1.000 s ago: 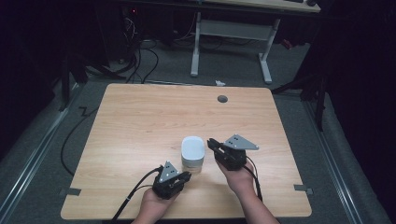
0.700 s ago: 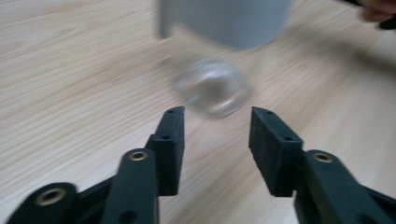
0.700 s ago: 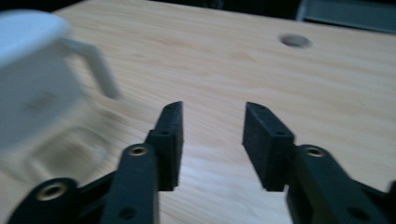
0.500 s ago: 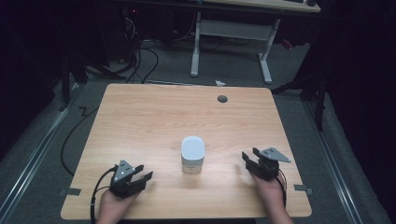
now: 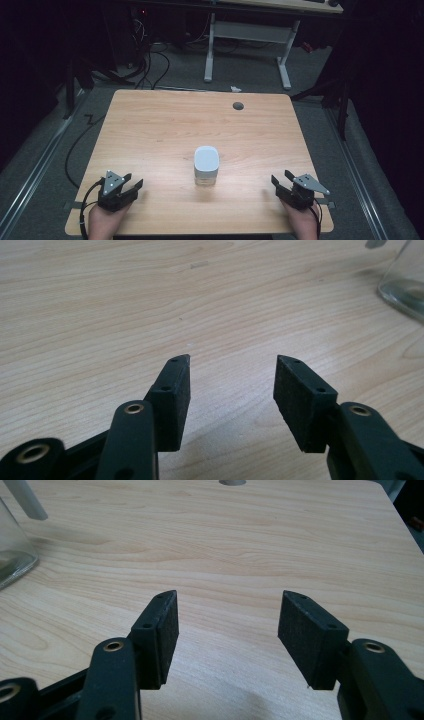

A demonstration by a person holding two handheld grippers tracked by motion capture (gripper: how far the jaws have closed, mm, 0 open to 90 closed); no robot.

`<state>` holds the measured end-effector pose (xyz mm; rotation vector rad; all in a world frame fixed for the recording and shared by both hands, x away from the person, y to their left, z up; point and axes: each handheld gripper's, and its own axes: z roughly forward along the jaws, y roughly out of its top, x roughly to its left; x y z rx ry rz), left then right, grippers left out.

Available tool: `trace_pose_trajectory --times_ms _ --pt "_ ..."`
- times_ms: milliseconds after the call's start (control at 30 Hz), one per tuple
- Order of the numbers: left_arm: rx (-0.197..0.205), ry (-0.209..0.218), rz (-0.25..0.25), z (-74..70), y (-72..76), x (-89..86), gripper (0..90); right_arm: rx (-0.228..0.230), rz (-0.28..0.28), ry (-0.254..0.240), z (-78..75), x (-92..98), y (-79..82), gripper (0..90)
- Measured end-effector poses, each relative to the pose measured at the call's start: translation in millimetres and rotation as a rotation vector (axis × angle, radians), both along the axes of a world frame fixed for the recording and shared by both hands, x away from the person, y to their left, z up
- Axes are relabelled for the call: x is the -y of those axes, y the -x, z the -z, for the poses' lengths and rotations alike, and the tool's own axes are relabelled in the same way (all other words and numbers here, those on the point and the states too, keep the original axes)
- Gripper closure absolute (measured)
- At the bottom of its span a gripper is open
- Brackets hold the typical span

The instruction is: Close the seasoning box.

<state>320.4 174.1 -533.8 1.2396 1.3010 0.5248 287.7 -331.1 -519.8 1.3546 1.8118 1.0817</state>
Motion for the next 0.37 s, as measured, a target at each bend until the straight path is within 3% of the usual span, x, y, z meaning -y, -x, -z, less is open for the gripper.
trace_pose_trajectory --times_ms 100,233,367 --pt "-0.003 0.008 -0.004 2.8 0.2 2.1 49.6 0.003 -0.011 -0.005 -0.4 -1.4 -0.9 41.6" --pt "-0.007 -0.022 0.008 4.9 -0.8 3.8 49.6 0.001 -0.019 -0.005 -0.7 -2.2 -1.5 41.5" --pt "-0.005 -0.021 0.009 5.0 0.4 2.6 49.6 -0.007 -0.019 0.000 -0.3 -3.5 -4.1 40.9"
